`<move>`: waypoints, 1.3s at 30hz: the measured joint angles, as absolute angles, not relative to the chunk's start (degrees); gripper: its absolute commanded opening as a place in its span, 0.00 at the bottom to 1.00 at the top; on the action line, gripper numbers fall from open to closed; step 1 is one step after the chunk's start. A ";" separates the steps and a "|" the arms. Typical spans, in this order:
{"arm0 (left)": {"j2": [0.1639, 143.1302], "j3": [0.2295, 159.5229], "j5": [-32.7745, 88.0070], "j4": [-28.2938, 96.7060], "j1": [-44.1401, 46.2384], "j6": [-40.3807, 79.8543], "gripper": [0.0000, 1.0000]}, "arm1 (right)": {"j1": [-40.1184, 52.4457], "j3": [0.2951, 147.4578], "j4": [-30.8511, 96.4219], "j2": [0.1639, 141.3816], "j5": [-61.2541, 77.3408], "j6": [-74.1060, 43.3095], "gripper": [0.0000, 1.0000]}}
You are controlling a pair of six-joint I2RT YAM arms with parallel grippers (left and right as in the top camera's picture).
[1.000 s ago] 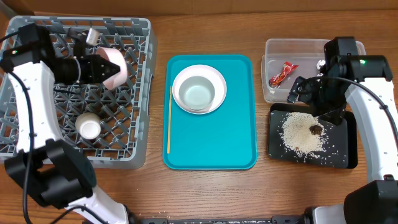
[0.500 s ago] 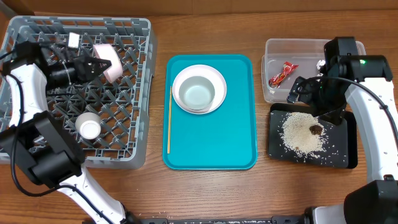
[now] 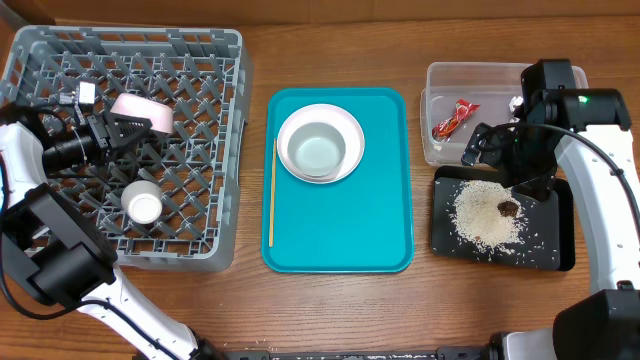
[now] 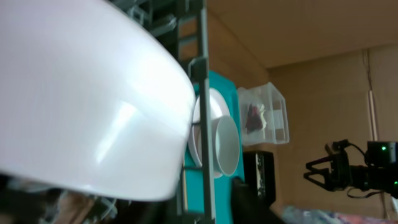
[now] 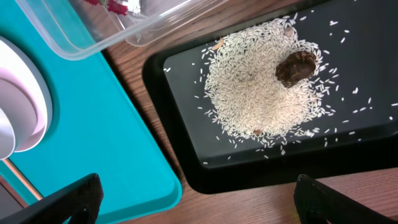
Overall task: Sort waste into correct bins and load items into the dishwasher
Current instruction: 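Carry the pink saucer into the dish rack with the left gripper, then reach the left gripper to the white bowl and grasp its rim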
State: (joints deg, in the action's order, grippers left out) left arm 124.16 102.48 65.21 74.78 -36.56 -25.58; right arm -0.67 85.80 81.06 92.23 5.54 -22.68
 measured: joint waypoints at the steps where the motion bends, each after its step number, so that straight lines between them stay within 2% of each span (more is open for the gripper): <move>1: 124.16 102.48 64.53 75.96 -36.80 -25.52 0.48 | -0.67 85.80 81.06 92.23 5.54 -22.63 1.00; 4: 124.16 102.48 62.78 78.72 -37.43 -25.54 0.61 | -0.67 85.80 81.08 92.23 5.54 -22.65 1.00; 10: 122.13 102.48 61.08 80.75 -38.30 -25.52 0.81 | -0.67 85.80 81.76 92.23 5.54 -22.65 1.00; 12: 119.48 102.45 60.71 80.79 -38.22 -25.67 1.00 | -0.67 85.80 82.02 92.23 5.54 -22.57 1.00; 18: 104.90 102.45 58.02 79.31 -34.02 -24.84 1.00 | -0.67 85.80 83.66 92.23 5.50 -22.44 1.00; 21: 98.48 102.52 53.17 77.43 -28.18 -22.39 1.00 | -0.69 85.80 85.19 92.23 4.49 -22.48 1.00; 23: 95.07 102.54 46.89 75.55 -21.10 -19.42 1.00 | -0.89 85.80 86.19 92.20 2.83 -22.50 1.00; 33: 96.40 102.56 23.57 67.00 9.26 -10.41 1.00 | -8.45 85.80 87.15 92.23 -2.46 -24.32 1.00; 39: 103.70 102.56 17.28 61.82 21.21 -9.28 1.00 | -9.37 85.80 87.22 92.23 -3.07 -24.40 1.00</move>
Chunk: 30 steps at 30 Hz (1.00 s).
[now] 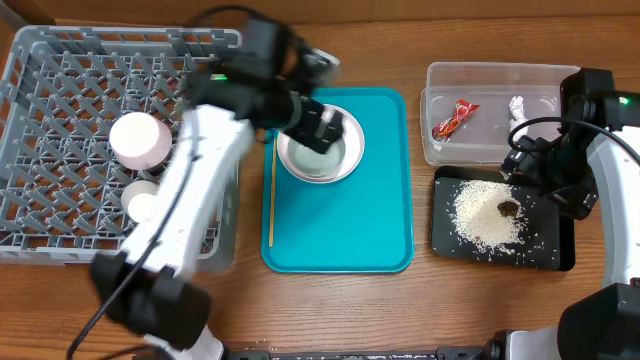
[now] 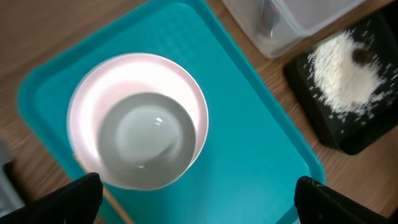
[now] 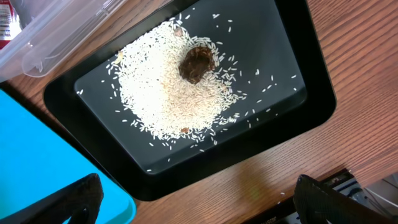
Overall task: Sort waste into correct bins and load items into the dishwasher
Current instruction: 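Reach the left gripper to the white bowl and grasp its rim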
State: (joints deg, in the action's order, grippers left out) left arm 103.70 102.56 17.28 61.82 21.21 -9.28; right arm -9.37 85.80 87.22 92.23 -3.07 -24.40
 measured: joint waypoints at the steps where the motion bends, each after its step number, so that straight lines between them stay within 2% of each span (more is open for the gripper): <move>1: 105.23 102.56 16.32 61.28 22.31 -9.13 1.00 | -9.34 85.80 87.22 92.23 -3.07 -24.43 1.00; 4: 110.48 102.56 13.28 59.51 24.51 -8.93 0.98 | -9.34 85.80 87.22 92.23 -3.18 -24.40 1.00; 11: 121.23 102.56 9.98 57.65 26.09 -8.40 0.80 | -9.34 85.80 87.20 92.23 -3.20 -24.40 1.00; 13: 123.37 102.56 9.69 57.69 26.28 -8.38 0.66 | -9.34 85.80 87.20 92.23 -3.22 -24.43 1.00; 18: 126.39 102.56 9.80 58.57 26.65 -7.73 0.21 | -9.34 85.80 87.18 92.23 -3.22 -24.40 1.00; 20: 126.58 102.56 9.82 58.70 26.83 -7.51 0.07 | -9.37 85.80 87.20 92.23 -3.22 -24.43 1.00; 21: 126.61 102.61 9.80 58.85 26.94 -7.49 0.04 | -9.34 85.80 87.20 92.23 -3.20 -24.43 1.00; 30: 126.63 112.31 9.17 69.17 26.98 -7.01 0.04 | -9.34 85.80 87.24 92.23 -3.22 -24.16 1.00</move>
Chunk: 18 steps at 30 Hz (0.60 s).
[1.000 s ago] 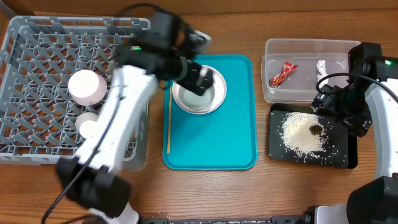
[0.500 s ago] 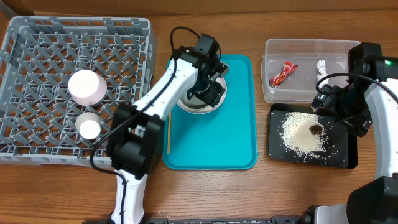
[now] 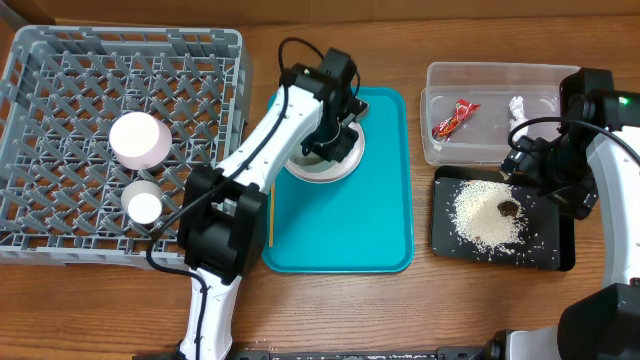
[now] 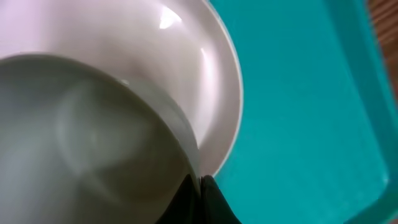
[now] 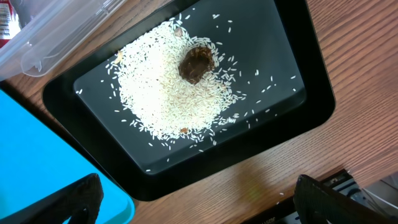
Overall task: Sort waste into correct bins and load items into the dishwasher
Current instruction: 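Reach the left gripper to the white bowl and grasp its rim, then carry the white bowl to the rack and set it in with left gripper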
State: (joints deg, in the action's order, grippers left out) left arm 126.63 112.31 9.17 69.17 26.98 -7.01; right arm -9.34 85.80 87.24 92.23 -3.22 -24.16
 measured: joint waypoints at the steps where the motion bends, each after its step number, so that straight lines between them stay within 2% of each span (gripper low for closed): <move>1: 126.63 114.19 9.21 70.43 26.94 -6.87 0.04 | -9.37 85.80 87.29 92.23 -3.22 -24.14 1.00; 9: 126.54 130.19 12.99 78.30 22.09 -5.72 0.04 | -9.34 85.80 87.46 92.23 -3.22 -23.94 1.00; 18: 126.04 134.41 34.35 79.90 2.63 -8.64 0.04 | -9.34 85.80 87.50 92.23 -3.22 -23.94 1.00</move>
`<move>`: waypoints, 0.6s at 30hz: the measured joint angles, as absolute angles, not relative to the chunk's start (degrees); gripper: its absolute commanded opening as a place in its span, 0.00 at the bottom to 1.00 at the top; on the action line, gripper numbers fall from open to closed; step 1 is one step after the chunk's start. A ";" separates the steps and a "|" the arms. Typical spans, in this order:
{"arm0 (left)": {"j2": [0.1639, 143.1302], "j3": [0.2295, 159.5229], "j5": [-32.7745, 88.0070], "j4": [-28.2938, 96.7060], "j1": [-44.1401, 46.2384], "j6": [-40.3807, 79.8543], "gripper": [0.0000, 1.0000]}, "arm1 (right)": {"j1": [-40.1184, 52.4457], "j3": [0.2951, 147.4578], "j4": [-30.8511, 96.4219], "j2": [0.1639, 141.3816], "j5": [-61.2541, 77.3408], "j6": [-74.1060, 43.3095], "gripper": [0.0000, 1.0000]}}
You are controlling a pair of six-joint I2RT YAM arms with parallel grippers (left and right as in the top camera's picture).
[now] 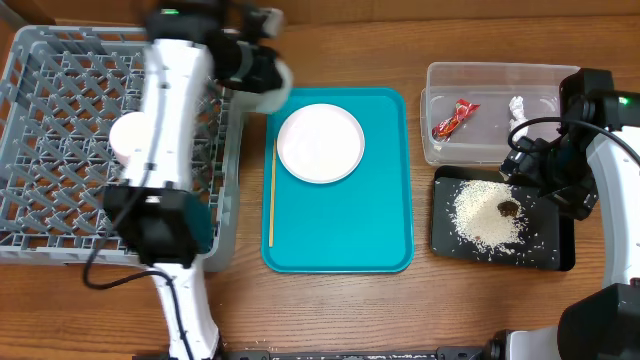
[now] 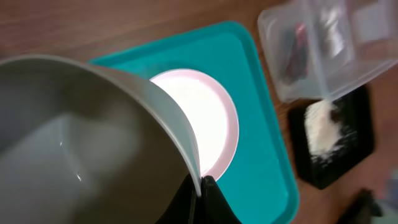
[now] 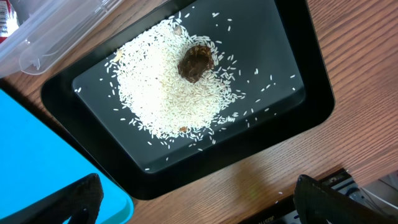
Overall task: Sort waste into correct bins and load items into the dishwasher
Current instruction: 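Carry the white bowl to the rack and set it in with left gripper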
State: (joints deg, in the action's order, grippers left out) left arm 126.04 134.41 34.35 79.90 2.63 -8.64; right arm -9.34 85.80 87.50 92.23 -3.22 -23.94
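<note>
My left gripper (image 2: 200, 186) is shut on the rim of a grey bowl (image 2: 81, 143), held in the air. In the overhead view the bowl (image 1: 268, 76) hangs between the grey dish rack (image 1: 60, 80) and the teal tray's (image 1: 380, 230) far left corner. A white plate (image 1: 320, 143) lies bare on the tray, and shows below the bowl as plate (image 2: 208, 118). A thin chopstick (image 1: 271, 195) lies along the tray's left side. My right gripper (image 3: 199, 208) stands open above the black tray (image 3: 292, 56) of rice (image 3: 168, 93).
A pale pink bowl (image 1: 122, 138) sits in the rack, partly behind my left arm. The clear bin (image 1: 480, 80) at the back right holds a red wrapper (image 1: 452, 120) and crumpled paper. A brown lump (image 3: 194, 62) lies on the rice.
The grey bowl was sitting in the white plate with my left gripper shut on its rim. Now it is off the plate, held up near the rack's right edge. The right arm has not moved.
First my left gripper held the pink bowl in the rack. Then that bowl stood in the rack and the gripper was open above the grey bowl on the plate. It then shut on the rim, and now holds the bowl clear. The right gripper stayed open over the rice tray.
</note>
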 measured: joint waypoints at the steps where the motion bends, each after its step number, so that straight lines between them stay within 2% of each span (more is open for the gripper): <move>1: 126.04 134.41 37.34 80.01 0.14 -9.43 0.04 | -9.37 85.80 87.48 92.23 -3.25 -23.94 1.00; 8: 126.04 133.25 51.59 80.42 -12.27 -15.07 0.04 | -9.34 85.80 87.50 92.20 -3.25 -23.94 1.00; 18: 126.02 125.03 65.23 77.32 -18.68 -23.20 0.04 | -9.37 85.80 87.55 92.23 -3.22 -23.94 1.00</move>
State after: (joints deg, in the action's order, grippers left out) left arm 126.02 125.03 65.23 77.32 -18.68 -23.20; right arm -9.37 85.80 87.55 92.23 -3.22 -23.94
